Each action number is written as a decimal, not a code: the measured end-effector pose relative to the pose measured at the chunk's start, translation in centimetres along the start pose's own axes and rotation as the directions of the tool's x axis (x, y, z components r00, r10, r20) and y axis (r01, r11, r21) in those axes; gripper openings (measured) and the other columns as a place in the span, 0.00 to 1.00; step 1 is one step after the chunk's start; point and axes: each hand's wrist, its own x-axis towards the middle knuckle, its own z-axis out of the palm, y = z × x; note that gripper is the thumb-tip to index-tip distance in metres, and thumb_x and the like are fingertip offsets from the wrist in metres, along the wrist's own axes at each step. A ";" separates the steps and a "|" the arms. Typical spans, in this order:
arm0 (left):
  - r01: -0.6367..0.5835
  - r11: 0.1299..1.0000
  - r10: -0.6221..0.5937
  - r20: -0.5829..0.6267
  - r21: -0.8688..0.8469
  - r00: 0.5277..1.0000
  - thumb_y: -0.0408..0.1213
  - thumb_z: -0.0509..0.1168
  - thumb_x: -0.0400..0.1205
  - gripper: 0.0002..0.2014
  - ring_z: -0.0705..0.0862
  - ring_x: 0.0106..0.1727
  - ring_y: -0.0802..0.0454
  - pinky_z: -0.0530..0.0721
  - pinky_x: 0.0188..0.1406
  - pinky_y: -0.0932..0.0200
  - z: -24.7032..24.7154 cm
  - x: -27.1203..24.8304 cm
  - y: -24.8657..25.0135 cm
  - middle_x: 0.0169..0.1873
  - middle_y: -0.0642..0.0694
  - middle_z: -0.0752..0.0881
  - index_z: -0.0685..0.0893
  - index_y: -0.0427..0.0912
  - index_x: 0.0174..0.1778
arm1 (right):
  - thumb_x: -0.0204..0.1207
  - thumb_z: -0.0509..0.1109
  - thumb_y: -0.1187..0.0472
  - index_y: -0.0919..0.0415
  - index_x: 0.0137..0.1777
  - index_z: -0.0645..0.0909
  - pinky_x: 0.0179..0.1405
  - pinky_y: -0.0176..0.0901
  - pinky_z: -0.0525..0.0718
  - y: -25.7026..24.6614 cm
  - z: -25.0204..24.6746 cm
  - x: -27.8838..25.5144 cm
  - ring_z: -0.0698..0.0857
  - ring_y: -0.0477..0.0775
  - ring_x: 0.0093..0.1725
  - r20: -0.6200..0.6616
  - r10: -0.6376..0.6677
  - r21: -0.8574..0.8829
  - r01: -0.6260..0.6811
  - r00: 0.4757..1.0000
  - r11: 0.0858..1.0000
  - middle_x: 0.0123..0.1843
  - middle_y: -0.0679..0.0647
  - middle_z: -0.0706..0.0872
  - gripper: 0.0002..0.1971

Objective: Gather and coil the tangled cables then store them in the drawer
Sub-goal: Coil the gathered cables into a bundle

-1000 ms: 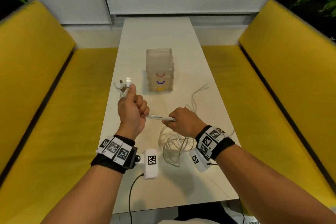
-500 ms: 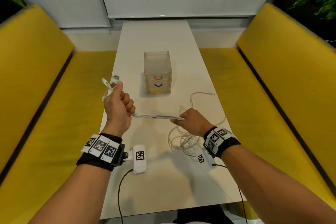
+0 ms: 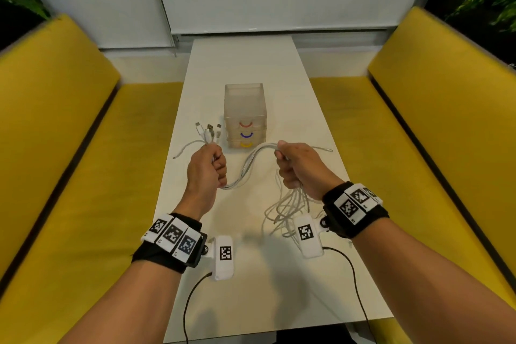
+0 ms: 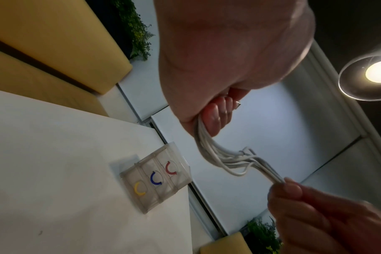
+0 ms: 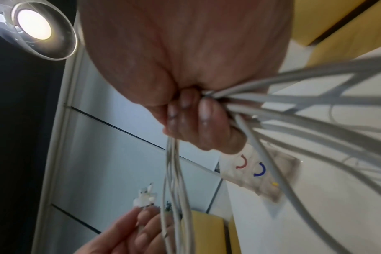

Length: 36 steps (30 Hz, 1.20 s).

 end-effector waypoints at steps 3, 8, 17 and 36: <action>-0.036 0.996 0.035 0.007 0.077 0.999 0.37 0.53 0.92 0.15 0.60 0.25 0.55 0.57 0.21 0.61 1.0 -0.7 -0.1 0.24 0.53 0.67 0.68 0.46 0.38 | 0.91 0.54 0.51 0.54 0.38 0.69 0.28 0.45 0.49 -0.7 1.1 0.1 0.53 0.49 0.26 -0.060 -0.036 -0.001 0.036 0.998 0.999 0.29 0.50 0.58 0.18; -0.117 0.964 0.114 0.028 0.237 0.993 0.41 0.67 0.87 0.12 0.66 0.28 0.55 0.68 0.27 0.56 1.8 -1.4 -0.6 0.27 0.53 0.70 0.71 0.46 0.41 | 0.91 0.53 0.52 0.57 0.42 0.72 0.21 0.35 0.55 -1.4 3.0 0.2 0.56 0.45 0.21 -0.123 -0.089 -0.054 0.082 0.988 0.995 0.26 0.48 0.60 0.17; -0.153 0.953 0.169 -0.038 0.263 0.985 0.43 0.75 0.74 0.15 0.72 0.33 0.52 0.74 0.33 0.53 2.4 -1.9 -1.3 0.34 0.47 0.76 0.75 0.45 0.43 | 0.90 0.53 0.58 0.62 0.43 0.76 0.25 0.34 0.66 -1.0 5.2 0.2 0.68 0.38 0.20 -0.054 -0.293 -0.304 0.263 0.955 0.916 0.20 0.38 0.70 0.16; -0.088 0.992 0.085 -0.029 -0.092 0.996 0.40 0.64 0.81 0.16 0.74 0.29 0.52 0.71 0.29 0.55 2.4 -2.6 -1.2 0.24 0.48 0.77 0.78 0.47 0.25 | 0.91 0.54 0.60 0.53 0.33 0.71 0.34 0.39 0.71 0.6 6.9 0.1 0.73 0.43 0.31 0.113 -0.355 -0.538 0.358 0.928 0.763 0.32 0.46 0.76 0.20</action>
